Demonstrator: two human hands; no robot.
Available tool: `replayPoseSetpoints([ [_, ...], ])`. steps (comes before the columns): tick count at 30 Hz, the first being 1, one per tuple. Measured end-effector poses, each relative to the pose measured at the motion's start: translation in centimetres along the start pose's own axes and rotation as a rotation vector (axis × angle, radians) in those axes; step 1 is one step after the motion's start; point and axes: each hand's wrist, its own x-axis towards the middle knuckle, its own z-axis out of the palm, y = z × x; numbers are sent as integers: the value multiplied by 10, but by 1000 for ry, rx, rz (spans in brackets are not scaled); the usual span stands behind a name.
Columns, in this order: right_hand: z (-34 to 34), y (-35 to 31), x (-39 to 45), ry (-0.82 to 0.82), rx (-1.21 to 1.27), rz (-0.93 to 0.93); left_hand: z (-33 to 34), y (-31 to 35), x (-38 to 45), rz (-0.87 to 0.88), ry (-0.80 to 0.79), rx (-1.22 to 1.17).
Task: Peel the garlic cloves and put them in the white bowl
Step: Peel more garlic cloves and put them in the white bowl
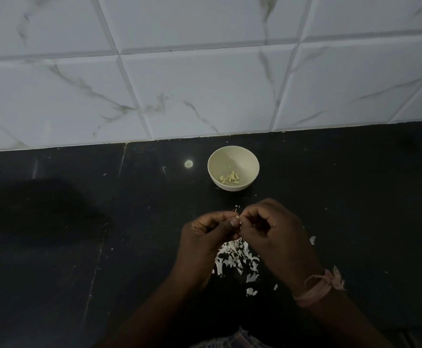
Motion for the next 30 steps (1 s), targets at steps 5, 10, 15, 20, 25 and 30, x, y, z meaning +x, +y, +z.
replayPoseSetpoints([
  [5, -4, 1, 3, -74, -5, 7, -4, 4, -2, 12, -24, 54],
  [10, -3, -2, 5, -83, 17, 47, -5, 8, -2, 0, -57, 42],
  [15, -1, -6, 3, -165, 236, 291, -4, 6, -2, -56, -87, -23],
  [20, 8, -4, 0, -112, 680, 538, 3, 3, -1, -158, -113, -179],
  [25, 6, 4, -1, -4, 629, 614, 7, 5, -1, -222, -86, -317],
  [30, 10, 16, -9, -29, 171, 480, 7, 2, -1, -272, -67, -376],
])
